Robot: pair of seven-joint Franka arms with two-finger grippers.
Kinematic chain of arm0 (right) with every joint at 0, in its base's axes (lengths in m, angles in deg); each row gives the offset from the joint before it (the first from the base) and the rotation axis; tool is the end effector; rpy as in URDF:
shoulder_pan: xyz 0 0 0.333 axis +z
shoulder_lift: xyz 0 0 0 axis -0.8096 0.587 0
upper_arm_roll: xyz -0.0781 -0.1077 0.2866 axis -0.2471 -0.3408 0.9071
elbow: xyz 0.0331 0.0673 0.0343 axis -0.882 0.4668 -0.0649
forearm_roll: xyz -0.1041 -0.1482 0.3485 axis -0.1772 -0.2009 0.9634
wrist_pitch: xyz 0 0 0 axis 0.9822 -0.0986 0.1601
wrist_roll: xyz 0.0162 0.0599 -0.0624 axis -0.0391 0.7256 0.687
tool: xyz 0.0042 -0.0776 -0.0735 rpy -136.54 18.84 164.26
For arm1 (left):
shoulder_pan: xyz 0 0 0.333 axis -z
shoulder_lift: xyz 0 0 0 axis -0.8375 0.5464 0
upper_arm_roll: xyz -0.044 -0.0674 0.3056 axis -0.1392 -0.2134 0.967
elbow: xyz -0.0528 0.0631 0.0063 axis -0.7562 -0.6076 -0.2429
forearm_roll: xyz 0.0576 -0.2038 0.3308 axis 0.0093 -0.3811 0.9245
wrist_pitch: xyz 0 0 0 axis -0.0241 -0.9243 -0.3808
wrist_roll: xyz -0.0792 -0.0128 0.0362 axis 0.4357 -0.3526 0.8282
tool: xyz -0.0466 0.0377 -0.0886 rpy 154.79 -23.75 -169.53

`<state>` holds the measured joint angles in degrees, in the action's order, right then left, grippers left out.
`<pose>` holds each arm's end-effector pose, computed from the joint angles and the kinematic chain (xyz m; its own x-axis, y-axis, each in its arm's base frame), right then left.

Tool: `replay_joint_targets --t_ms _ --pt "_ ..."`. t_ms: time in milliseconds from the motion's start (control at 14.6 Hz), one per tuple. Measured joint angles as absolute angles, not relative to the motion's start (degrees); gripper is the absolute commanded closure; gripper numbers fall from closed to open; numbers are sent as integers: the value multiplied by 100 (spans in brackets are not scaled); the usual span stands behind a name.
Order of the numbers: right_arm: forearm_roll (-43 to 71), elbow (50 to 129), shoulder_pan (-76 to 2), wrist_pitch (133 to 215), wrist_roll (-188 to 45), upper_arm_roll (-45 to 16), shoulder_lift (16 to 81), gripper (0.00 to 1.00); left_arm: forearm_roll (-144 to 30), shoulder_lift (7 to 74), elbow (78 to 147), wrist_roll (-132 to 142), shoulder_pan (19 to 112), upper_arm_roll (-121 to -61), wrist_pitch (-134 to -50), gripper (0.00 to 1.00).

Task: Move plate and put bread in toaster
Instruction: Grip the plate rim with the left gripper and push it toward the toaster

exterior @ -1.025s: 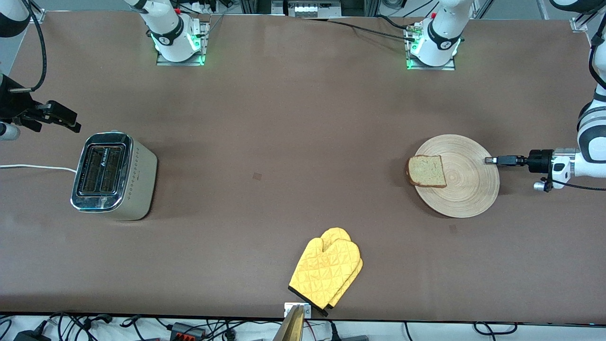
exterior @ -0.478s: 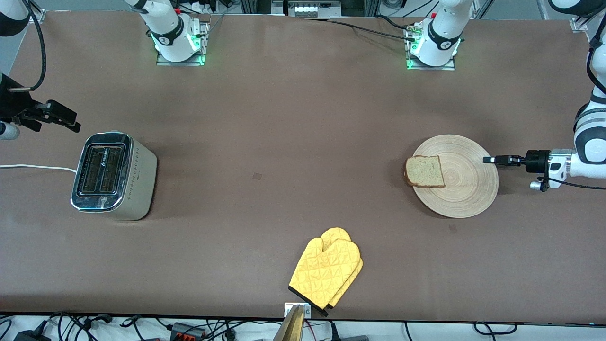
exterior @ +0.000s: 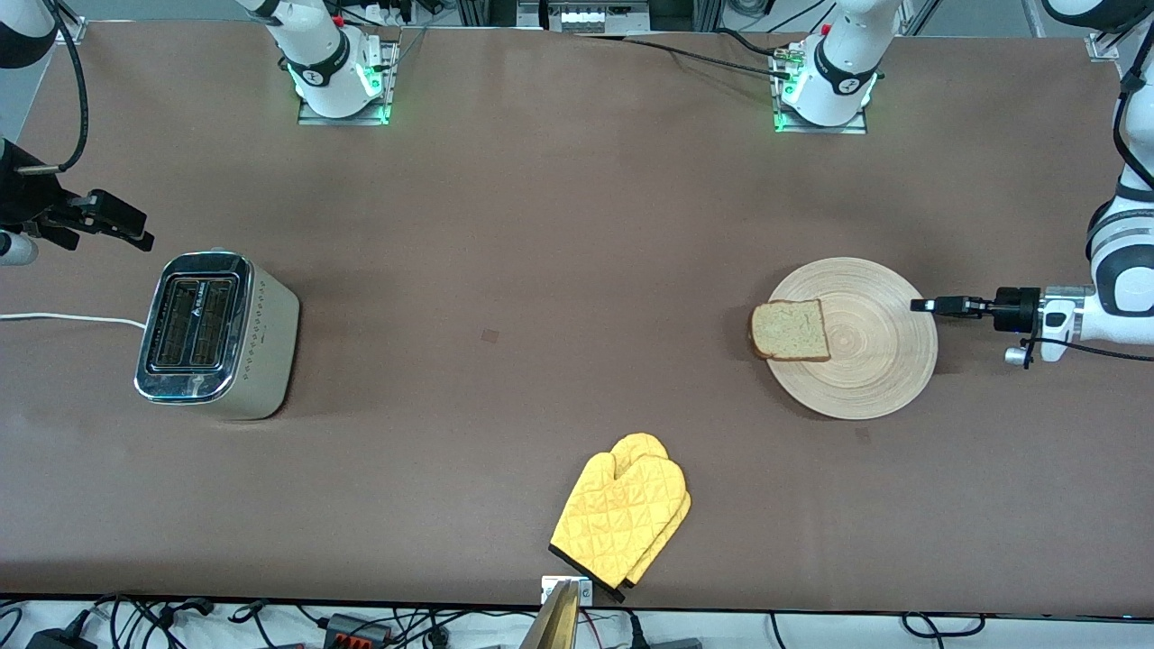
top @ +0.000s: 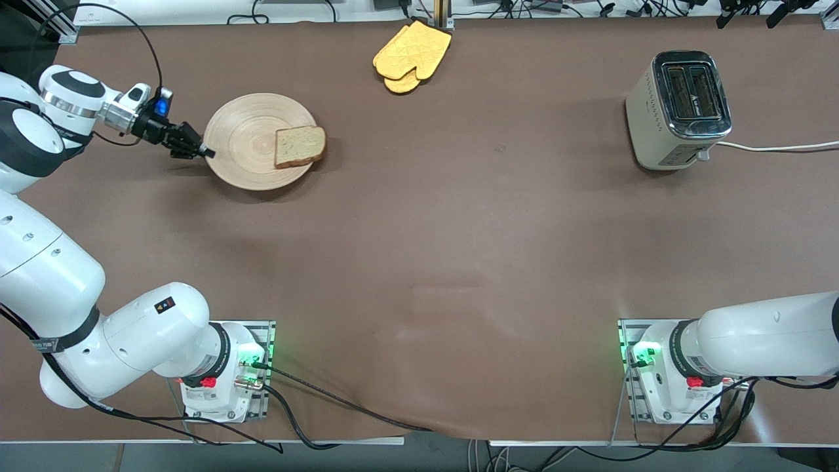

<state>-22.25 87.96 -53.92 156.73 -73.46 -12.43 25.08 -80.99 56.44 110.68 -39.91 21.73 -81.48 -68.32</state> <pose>0.5631 -0.0330 0.5731 0.9999 -0.0107 0.0106 -0.0106 -0.9999 -0.0068 0.5485 0.2125 0.1604 0.9558 -0.0831 -0.2820 0.1846 -0.5767 0.7958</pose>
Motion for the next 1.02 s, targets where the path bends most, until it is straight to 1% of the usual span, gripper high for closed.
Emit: replay_joint_targets --t_ms 273,546,888,1025 --pt "-2225 8796 -5391 15674 -7345 -1243 2508 0 -8602 5668 11074 -3982 2463 -8192 -6593 100" --pt "-2225 8798 -5390 15678 -7345 -1242 2508 0 -9162 5678 11082 -3956 2997 -8226 -6408 100" --pt "-2225 8823 -5389 15674 -7346 -1240 2508 0 -10084 5813 11090 -3895 4067 -8248 -6358 100" --pt "-2225 8861 -5387 15656 -7346 -1237 2516 0 -10445 5871 11090 -3874 4627 -8256 -6551 100"
